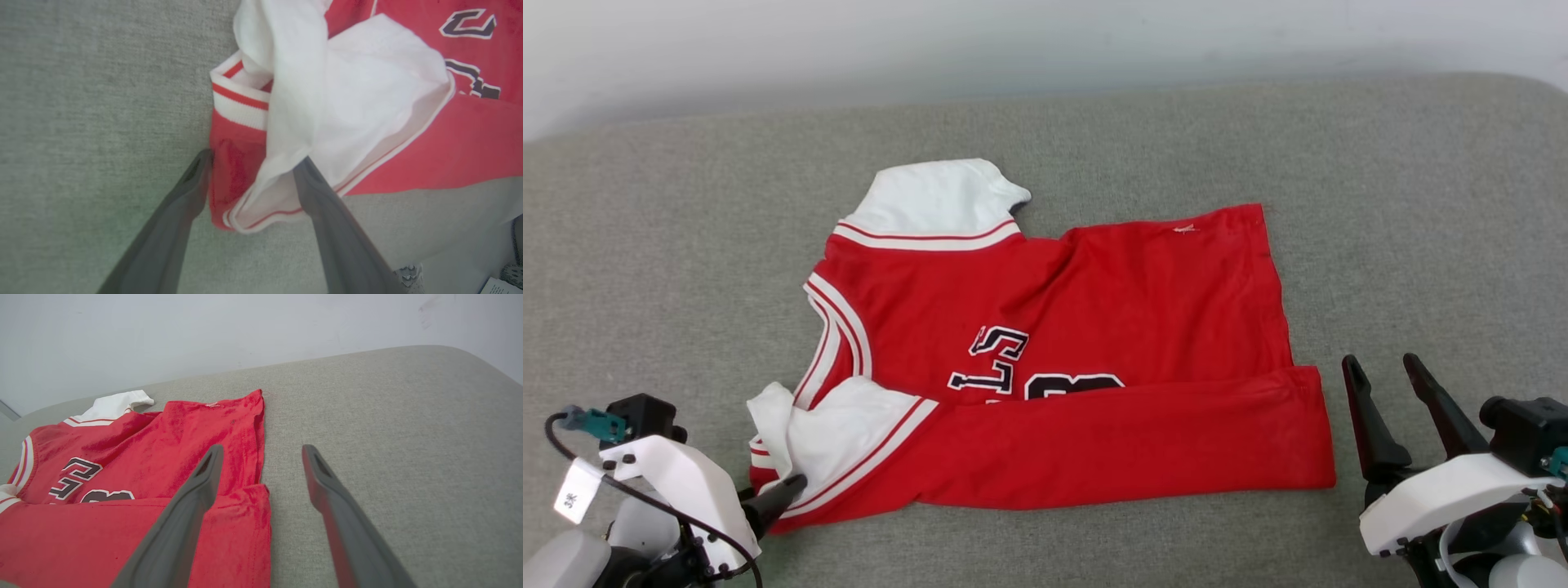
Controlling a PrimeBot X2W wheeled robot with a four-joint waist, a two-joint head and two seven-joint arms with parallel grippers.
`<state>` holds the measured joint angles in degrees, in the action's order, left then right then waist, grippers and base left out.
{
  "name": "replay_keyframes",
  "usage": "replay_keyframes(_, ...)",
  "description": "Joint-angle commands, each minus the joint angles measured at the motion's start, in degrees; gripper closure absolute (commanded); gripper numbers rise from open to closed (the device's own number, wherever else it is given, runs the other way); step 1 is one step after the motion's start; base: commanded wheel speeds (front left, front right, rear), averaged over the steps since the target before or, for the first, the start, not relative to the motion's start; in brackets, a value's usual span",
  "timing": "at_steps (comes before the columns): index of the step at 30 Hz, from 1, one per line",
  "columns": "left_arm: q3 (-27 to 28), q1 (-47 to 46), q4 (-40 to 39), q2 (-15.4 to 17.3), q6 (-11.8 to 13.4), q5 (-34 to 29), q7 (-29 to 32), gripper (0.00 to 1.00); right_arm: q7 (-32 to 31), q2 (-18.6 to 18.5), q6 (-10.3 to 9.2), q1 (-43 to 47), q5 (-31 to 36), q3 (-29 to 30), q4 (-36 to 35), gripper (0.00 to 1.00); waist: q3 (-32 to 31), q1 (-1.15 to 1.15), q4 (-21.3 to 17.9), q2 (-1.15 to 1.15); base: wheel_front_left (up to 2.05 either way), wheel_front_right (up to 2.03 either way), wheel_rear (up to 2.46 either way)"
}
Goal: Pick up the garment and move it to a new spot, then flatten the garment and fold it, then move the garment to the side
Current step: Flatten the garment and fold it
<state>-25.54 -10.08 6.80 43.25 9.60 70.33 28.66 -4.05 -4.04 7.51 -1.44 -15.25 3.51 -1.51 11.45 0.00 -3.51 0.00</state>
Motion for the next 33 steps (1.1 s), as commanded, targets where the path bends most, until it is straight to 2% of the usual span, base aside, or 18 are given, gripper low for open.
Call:
replay_keyframes(1, -0.46, -0.04, 1.21, -0.59, -0.28, 0.34, 0.52, 0.0, 0.07, 0.35, -0.05, -0.97, -0.42, 0.12, -0.09, 0.0, 1.34, 0.0, -0.79, 0.0, 0.0, 0.0, 0.0)
replay_keyframes(4, -1.84, -0.07, 3.65, -2.05, -0.41, 0.98, 2.26, 0.0, 0.0, 0.46, -0.05, -1.37, -0.7, 0.47, 0.21, 0.0, 2.41, 0.0, -1.27, 0.0, 0.0, 0.0, 0.0)
replay_keyframes(5, -2.24, -0.07, 4.27, -2.63, -0.54, 1.38, 2.68, 0.51, -0.27, 0.5, -0.05, -1.56, -1.12, 0.65, 0.37, 0.0, 2.63, 0.0, -1.34, 0.0, 0.0, 0.0, 0.0)
replay_keyframes(6, -2.57, -0.07, 4.66, -3.42, -0.91, 1.66, 2.92, 0.73, -0.36, 0.54, -0.04, -1.76, -1.32, 0.78, 0.34, 0.0, 2.81, 0.0, -1.4, 0.0, 0.0, 0.0, 0.0)
replay_keyframes(7, -2.85, -0.03, 4.94, -4.04, -1.32, 1.9, 3.03, 1.0, -0.8, 0.57, -0.05, -1.83, -1.81, 1.12, 0.42, 0.0, 2.95, 0.0, -1.43, 0.0, 0.0, 0.0, 0.0)
replay_keyframes(11, -2.65, -0.77, 5.4, -5.32, -3.52, 1.93, 1.4, 1.0, -3.52, -0.07, -0.04, -1.84, -3.6, 2.44, 0.19, 0.0, 3.12, 0.0, -1.09, 0.0, 0.0, 0.0, 0.0)
replay_keyframes(12, -1.65, -1.94, 5.26, -4.76, -4.84, 0.53, -1.33, 1.0, -7.13, -0.79, -0.05, -1.58, -4.7, 3.78, -0.1, 0.0, 2.5, 0.0, -0.5, 0.0, 0.0, 0.0, 0.0)
replay_keyframes(14, -1.13, -2.3, 4.84, -3.71, -5.31, -0.42, -2.76, 1.0, -11.38, -1.64, -0.05, -1.11, -4.98, 4.41, -0.1, 0.0, 1.96, 0.0, -0.15, 0.0, 0.0, 0.0, 0.0)
replay_keyframes(18, -0.14, -2.49, 2.3, -1.96, -4.44, -2.51, -4.95, 1.0, -23.52, -3.75, -0.04, -0.34, -5.37, 4.03, -0.39, 0.0, 0.98, 0.0, 0.72, 0.0, 0.0, 0.0, 0.0)
replay_keyframes(19, -0.14, -2.49, 2.3, -1.96, -4.44, -2.51, -4.95, 1.0, -23.52, -3.75, -0.04, -0.34, -5.37, 4.03, -0.39, 0.0, 0.98, 0.0, 0.72, 0.0, 0.0, 0.0, 0.0)
replay_keyframes(20, -0.03, -2.16, -0.02, -1.42, -3.45, -3.28, -5.37, 1.0, -28.94, -4.58, -0.04, -0.04, -5.91, 3.43, -1.04, 0.0, 0.9, 0.0, 1.27, 0.0, 0.0, 0.0, 0.0)
replay_keyframes(22, -0.03, -1.77, -2.0, -0.9, -2.65, -3.97, -5.64, 1.0, -33.11, -5.05, -0.05, -0.22, -6.28, 2.4, -1.84, 0.0, 1.19, 0.0, 1.81, 0.0, 0.0, 0.0, 0.0)
replay_keyframes(27, 0.04, -1.81, -5.34, -0.43, -1.51, -5.07, -6.21, 1.0, -36.87, -5.74, -0.05, -2.56, -6.29, -0.17, -1.25, 0.0, 2.71, 0.0, 2.65, 0.0, 0.0, 0.0, 0.0)
replay_keyframes(33, -0.61, -2.87, -7.4, -1.08, -1.07, -5.92, -6.23, 1.0, -38.31, -4.85, -0.04, -5.41, -8.18, -5.06, 4.99, 0.0, 5.01, 0.0, 3.74, 0.0, 0.0, 0.0, 0.0)
